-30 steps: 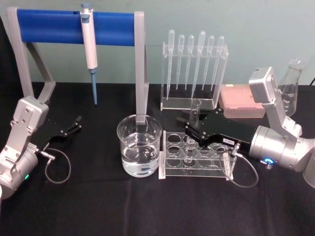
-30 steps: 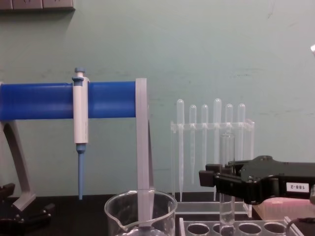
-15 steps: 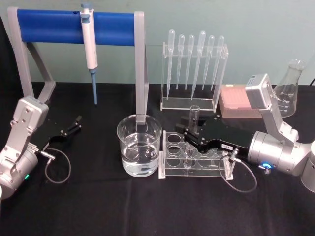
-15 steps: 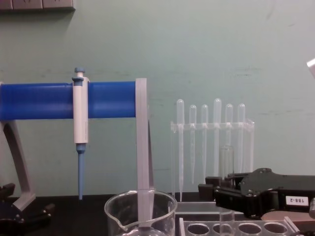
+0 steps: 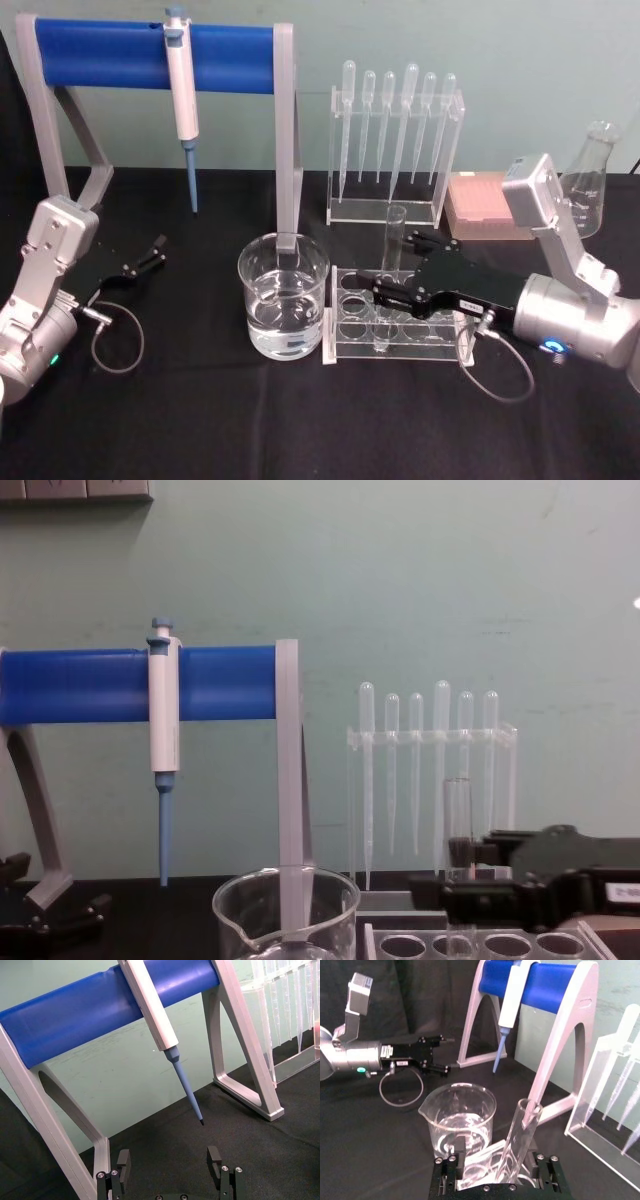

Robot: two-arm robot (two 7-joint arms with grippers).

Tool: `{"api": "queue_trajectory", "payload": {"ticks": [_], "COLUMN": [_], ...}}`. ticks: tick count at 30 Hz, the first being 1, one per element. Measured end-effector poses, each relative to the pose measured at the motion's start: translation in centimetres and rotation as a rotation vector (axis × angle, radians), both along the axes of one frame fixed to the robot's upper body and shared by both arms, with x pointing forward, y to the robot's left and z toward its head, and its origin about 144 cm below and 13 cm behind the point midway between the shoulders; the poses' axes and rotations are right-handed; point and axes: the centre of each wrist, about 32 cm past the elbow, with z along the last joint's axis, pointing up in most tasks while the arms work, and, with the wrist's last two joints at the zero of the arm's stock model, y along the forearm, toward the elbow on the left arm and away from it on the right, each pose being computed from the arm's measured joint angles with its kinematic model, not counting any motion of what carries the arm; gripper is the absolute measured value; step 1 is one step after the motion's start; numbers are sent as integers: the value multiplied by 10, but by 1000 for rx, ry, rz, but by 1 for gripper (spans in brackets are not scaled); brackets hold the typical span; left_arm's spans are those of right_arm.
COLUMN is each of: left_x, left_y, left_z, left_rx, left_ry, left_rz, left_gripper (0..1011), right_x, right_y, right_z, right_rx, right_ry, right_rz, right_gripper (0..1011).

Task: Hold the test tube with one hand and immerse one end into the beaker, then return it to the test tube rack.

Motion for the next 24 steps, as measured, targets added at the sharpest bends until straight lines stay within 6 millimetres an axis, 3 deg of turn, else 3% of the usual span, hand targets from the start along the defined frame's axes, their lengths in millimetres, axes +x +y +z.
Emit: {"api": "queue_trajectory", "payload": {"ticks": [11, 16, 24], "left_x": [0, 0, 0], "left_y": [0, 0, 0], "left_z": [0, 0, 0], "left_rx": [0, 0, 0], "left_ry": [0, 0, 0], "left_rz": [0, 0, 0], "left_gripper": [1000, 1000, 1000], "right_x": [-48, -64, -67], "right_y": [-24, -37, -49], "right_z": [15, 17, 1], "right_rx": [-89, -91, -103], "right_ry": [18, -6, -90], "right_rz": [-104, -223, -452], "right_gripper": [1002, 1000, 1002]}}
